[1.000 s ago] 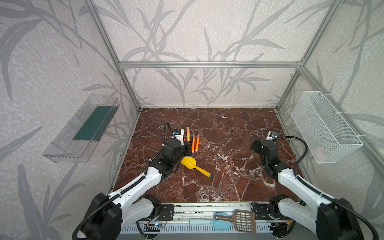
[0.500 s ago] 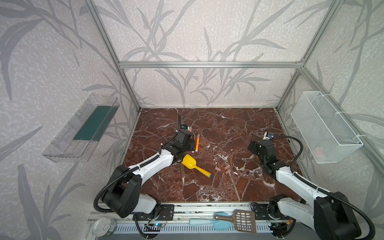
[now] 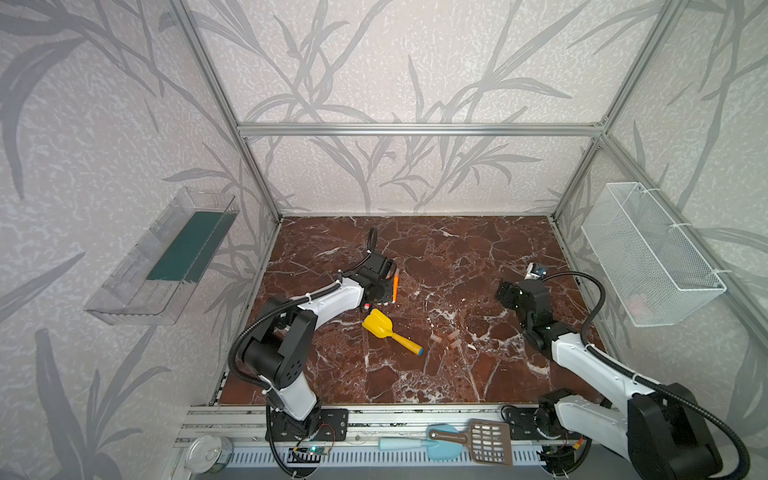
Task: Insert the pens into the pen caps
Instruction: 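Place the capped highlighter beside the other capped highlighters and open the left gripper, then move the left gripper over the nearest uncapped pink marker and close on it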
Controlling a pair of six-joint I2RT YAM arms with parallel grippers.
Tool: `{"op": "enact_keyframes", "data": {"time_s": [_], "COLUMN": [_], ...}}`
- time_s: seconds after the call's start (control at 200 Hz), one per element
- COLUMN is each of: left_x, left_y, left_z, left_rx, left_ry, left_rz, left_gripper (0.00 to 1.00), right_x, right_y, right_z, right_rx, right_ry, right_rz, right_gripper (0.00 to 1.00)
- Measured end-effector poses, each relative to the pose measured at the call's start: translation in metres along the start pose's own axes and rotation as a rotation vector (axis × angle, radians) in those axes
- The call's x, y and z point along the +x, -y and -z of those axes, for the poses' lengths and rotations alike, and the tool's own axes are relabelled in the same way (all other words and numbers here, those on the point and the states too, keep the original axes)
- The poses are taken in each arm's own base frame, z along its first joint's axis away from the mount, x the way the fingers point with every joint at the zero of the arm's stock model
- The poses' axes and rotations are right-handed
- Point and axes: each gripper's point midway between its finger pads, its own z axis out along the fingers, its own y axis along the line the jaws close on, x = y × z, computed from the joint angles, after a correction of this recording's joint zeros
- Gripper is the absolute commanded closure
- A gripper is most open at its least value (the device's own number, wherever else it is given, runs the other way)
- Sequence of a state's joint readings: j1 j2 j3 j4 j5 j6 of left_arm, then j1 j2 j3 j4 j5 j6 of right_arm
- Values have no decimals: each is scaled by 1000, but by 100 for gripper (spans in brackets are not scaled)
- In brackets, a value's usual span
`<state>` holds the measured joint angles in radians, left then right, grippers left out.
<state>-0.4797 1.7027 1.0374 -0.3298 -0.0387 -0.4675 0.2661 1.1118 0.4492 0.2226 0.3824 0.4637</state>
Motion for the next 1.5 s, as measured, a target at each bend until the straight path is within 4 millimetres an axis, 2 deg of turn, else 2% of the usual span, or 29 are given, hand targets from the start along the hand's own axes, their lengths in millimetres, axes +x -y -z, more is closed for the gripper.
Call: {"op": "enact_keyframes", "data": {"time_s": [0.29,1.155,1.314,1.499], "left_x": [7,8,2,-12], "left_y": [-2,4,4,-6], "left_z": [-13,-18,-7,29], "left_rx": [27,62,74,71], "left_ry": [-71,-104,-57,96], "left_rz": [23,-9,-16,-6], "left_gripper": [88,67,66,65], "right_x": [1,2,1,1], "right_y": [0,-2,-2,-3], "right_z": [0,0,1,1], "right_rx": [-4,-18,-20,-27], "right_ry": [0,-4,0,0], "right_rz": [0,-2,-3,-5], "right_gripper": [8,7,7,7]}}
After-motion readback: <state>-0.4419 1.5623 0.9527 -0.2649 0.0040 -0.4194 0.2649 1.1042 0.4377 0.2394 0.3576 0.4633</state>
